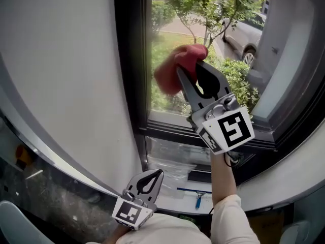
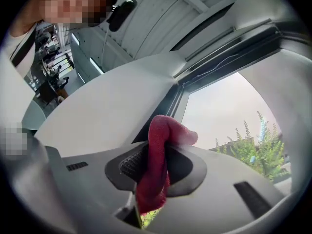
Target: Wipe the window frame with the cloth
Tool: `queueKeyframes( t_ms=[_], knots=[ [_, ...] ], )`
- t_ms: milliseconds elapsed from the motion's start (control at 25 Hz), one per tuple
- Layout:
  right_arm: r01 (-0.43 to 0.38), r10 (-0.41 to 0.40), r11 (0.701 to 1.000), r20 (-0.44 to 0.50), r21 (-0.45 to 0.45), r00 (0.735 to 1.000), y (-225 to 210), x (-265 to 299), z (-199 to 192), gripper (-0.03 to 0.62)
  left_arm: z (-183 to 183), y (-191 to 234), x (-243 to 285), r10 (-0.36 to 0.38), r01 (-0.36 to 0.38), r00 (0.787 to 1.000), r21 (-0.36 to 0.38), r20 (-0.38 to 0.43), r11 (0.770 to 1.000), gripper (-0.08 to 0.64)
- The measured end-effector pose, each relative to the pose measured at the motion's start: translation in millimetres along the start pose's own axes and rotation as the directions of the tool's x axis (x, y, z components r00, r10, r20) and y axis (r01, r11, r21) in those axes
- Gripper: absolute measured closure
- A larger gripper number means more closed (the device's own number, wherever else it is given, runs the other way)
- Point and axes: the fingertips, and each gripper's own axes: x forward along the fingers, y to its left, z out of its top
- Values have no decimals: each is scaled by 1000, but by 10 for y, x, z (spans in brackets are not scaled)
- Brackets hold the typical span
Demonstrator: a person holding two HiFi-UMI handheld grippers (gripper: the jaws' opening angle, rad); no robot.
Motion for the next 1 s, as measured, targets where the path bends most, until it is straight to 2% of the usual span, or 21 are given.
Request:
queueKeyframes(
  t_ms=[240, 400, 640, 760, 880, 1000],
  knots=[
    [-30, 30, 999, 23, 9, 999, -278, 786, 86, 497, 11, 92, 49, 10, -10, 1000, -5, 1, 1000, 552],
    [-56, 55, 998, 38, 36, 998, -376, 1091, 96, 497, -26, 158, 63, 22, -22, 1000, -15, -4, 1000, 552],
    [-130, 125, 990, 94, 58, 988, -259, 1280, 199, 497, -84, 177, 72, 24, -25, 999, -52, -26, 998, 552],
    [-134, 120, 986, 134, 101, 984, -265, 1308, 179, 497, -98, 174, 69, 18, -19, 1000, -30, -22, 999, 552],
    [-132, 110, 981, 147, 145, 983, -266, 1305, 61, 497, -221, 202, 27, 29, -32, 997, -40, -72, 999, 552],
    [-124, 105, 982, 134, 144, 985, -233, 1295, 31, 497, -170, 200, 36, 27, -29, 999, -43, -38, 999, 552]
  ],
)
